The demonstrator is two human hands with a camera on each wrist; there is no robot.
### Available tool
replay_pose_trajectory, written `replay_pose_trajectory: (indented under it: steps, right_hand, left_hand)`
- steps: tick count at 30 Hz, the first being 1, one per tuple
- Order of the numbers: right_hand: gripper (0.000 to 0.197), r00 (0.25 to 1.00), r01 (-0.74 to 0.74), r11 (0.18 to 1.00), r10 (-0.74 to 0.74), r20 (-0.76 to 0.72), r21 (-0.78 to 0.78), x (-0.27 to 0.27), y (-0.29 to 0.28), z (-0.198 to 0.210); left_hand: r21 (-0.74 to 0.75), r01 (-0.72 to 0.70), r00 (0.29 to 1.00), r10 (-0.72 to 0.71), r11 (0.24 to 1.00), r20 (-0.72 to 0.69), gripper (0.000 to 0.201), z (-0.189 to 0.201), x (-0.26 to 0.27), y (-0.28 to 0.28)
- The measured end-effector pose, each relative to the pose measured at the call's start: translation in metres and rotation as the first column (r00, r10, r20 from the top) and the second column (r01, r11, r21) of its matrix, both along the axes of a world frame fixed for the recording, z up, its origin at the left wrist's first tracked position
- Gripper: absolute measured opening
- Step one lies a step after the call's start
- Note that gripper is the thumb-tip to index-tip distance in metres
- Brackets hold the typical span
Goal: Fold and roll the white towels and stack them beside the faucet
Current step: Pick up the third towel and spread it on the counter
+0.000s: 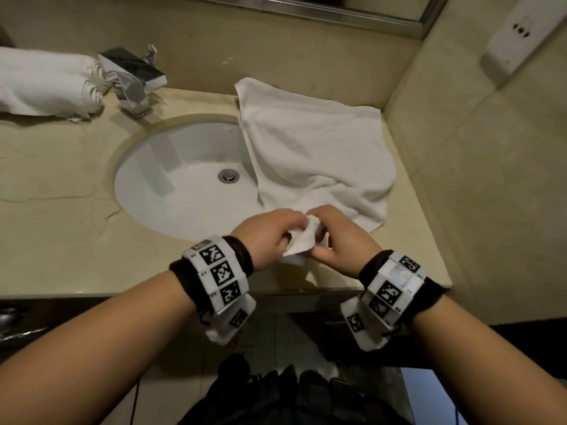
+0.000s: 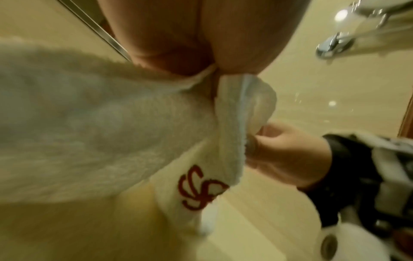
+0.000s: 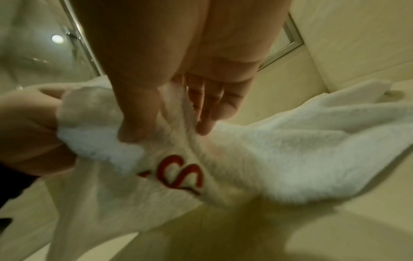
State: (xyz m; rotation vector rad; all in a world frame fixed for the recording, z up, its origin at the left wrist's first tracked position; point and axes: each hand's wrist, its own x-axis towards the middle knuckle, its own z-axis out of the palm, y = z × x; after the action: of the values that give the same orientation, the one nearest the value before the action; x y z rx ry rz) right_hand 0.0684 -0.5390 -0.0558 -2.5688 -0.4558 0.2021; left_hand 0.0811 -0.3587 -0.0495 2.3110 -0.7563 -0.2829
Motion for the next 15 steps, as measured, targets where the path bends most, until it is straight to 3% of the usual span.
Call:
replay_pose_trajectory:
  steps: [3, 6, 9, 15]
  right_hand:
    - [0.032, 0.993, 0.023, 0.999, -0.021, 0.115, -0.023, 0.009, -0.006, 0.020]
    - [0.019, 0.945, 0.225, 0.971, -0.238, 0.222, 0.083, 0.013, -0.036, 0.048]
    - [0.012, 0.873, 0.366, 0.919, -0.395, 0.286, 0.149, 0.010, -0.070, 0.072]
    - [0.009, 0.831, 0.472, 0.875, -0.483, 0.278, 0.109, 0.012, -0.085, 0.092]
  left_hand:
    - [-0.070, -0.032, 0.998, 0.036, 0.997, 0.056, 0.041, 0.020, 0.011, 0.005]
    - [-0.070, -0.132, 0.988, 0.137, 0.989, 0.077, 0.026, 0.031, 0.024, 0.014]
    - [-0.061, -0.142, 0.985, 0.147, 0.988, 0.091, 0.026, 0.040, 0.032, 0.016]
    - [-0.109, -0.073, 0.987, 0.087, 0.991, 0.133, 0.021, 0.072, 0.042, -0.007]
